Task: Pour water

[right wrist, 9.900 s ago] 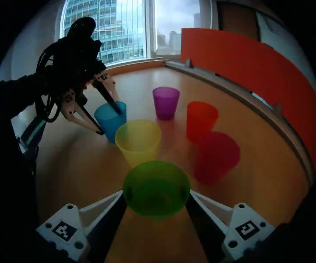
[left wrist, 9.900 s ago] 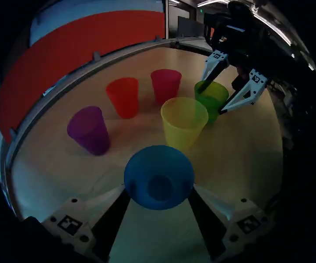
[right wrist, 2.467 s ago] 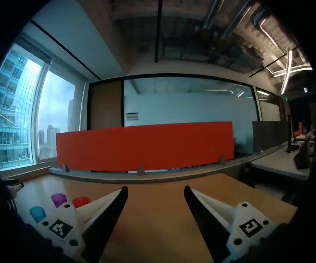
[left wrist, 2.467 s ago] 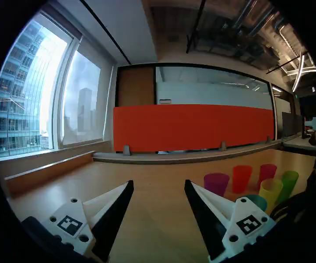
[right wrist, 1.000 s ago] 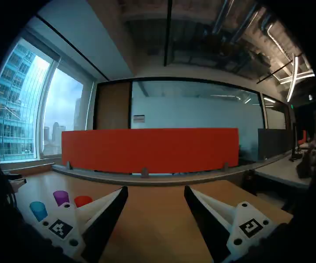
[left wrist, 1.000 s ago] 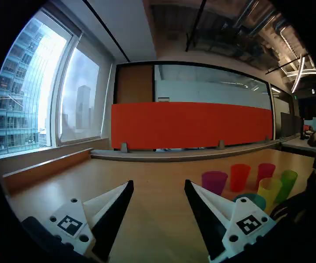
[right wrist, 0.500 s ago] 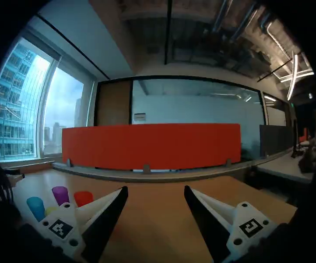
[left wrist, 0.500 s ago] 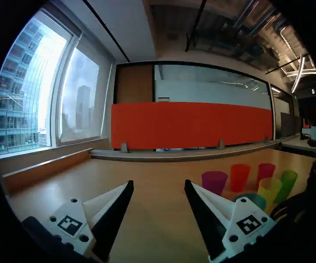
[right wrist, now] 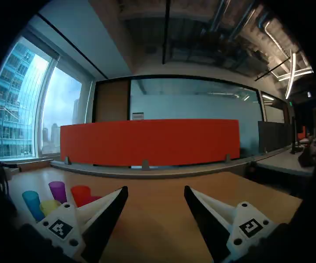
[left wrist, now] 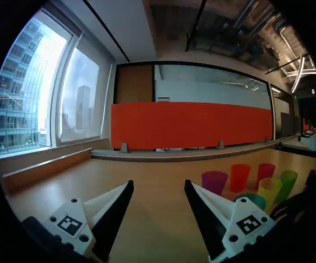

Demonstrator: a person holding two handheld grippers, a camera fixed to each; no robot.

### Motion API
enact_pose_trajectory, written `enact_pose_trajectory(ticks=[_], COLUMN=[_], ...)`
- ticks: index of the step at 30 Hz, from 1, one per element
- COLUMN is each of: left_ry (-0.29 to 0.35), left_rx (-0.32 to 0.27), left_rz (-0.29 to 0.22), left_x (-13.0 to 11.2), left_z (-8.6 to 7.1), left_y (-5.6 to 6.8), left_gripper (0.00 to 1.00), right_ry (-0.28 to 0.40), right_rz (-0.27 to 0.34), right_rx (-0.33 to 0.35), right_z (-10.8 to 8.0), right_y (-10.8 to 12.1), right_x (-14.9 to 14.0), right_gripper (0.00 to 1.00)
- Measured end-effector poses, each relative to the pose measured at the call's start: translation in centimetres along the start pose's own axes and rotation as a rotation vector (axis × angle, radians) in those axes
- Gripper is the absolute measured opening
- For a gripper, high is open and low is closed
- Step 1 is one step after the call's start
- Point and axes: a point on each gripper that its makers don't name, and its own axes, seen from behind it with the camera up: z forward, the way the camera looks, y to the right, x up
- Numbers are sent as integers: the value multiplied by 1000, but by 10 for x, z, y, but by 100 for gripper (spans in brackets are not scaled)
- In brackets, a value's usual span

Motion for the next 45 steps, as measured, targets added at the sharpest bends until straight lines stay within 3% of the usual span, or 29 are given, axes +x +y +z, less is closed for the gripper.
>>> enact_pose_trajectory(ticks=[26,45], left_ry=[0,0], left_rx=[0,0], left_rz=[0,0], left_x=[0,0], left_z=[1,1], left_y=[-1,0], left_gripper=[86,86], right_ry=[-29,-52], right_rz=[12,-23], right_rx=[-20,-24], right_z=[3,2], right_y=[10,11], right_x=[-21,-31], right_gripper=[99,99])
